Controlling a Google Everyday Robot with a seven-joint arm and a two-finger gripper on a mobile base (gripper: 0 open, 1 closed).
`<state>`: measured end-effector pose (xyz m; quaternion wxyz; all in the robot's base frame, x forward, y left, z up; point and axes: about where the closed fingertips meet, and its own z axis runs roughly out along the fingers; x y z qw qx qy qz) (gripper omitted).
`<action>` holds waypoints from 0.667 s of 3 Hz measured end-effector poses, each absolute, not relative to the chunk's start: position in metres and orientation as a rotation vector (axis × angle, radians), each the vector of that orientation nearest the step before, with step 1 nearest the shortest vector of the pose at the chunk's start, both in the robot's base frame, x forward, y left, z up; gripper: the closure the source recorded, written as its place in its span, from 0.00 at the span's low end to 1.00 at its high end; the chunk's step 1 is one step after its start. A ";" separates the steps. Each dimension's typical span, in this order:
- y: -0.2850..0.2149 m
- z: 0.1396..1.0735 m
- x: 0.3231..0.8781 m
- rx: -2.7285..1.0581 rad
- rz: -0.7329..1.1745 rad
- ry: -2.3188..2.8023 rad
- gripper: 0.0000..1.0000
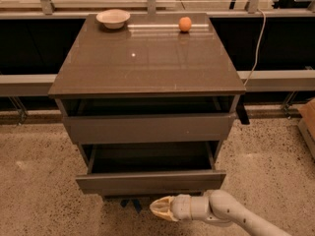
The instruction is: Close middle drawer
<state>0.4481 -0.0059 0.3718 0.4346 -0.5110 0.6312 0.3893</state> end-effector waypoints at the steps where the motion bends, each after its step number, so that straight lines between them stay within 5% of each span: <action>1: 0.005 0.350 0.449 -1.234 1.036 1.560 1.00; 2: 0.020 0.354 0.467 -1.231 1.060 1.508 1.00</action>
Offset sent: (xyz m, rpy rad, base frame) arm 0.0326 0.0331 -0.0118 0.1192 -0.0045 0.0420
